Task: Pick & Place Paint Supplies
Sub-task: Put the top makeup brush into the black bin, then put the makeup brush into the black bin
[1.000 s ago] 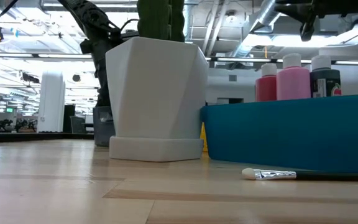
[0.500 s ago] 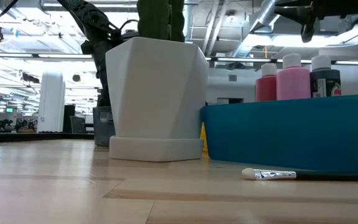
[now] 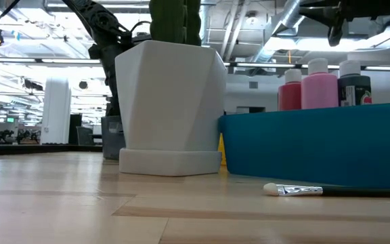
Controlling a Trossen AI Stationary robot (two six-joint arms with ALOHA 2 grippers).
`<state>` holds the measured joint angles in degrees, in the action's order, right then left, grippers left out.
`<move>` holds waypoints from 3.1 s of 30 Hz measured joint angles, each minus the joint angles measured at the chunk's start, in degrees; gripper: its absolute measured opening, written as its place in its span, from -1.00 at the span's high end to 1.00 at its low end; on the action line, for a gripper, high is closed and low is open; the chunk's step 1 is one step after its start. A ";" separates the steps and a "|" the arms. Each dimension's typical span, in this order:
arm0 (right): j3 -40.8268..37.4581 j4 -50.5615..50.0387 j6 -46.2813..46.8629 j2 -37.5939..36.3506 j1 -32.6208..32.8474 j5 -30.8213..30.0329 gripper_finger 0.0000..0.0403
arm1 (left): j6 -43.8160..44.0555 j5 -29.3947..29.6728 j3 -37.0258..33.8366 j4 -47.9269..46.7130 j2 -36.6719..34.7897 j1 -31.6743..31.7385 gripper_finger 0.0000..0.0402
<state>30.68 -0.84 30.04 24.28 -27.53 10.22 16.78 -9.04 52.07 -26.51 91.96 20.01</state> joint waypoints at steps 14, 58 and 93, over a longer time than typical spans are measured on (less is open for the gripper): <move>0.00 0.00 0.00 0.00 0.01 0.04 0.67 | 0.07 3.22 -0.07 1.05 -1.91 0.00 0.55; 4.17 -2.15 3.16 0.04 0.17 8.50 0.67 | 11.14 22.12 -0.04 1.03 -46.49 -6.43 0.54; 41.05 -3.23 16.60 47.33 70.62 -47.97 0.67 | 10.48 27.86 -0.02 -16.80 -52.08 -37.51 0.53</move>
<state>71.73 -4.07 46.64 71.61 43.09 -37.75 27.25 18.82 52.05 -43.31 39.88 -17.50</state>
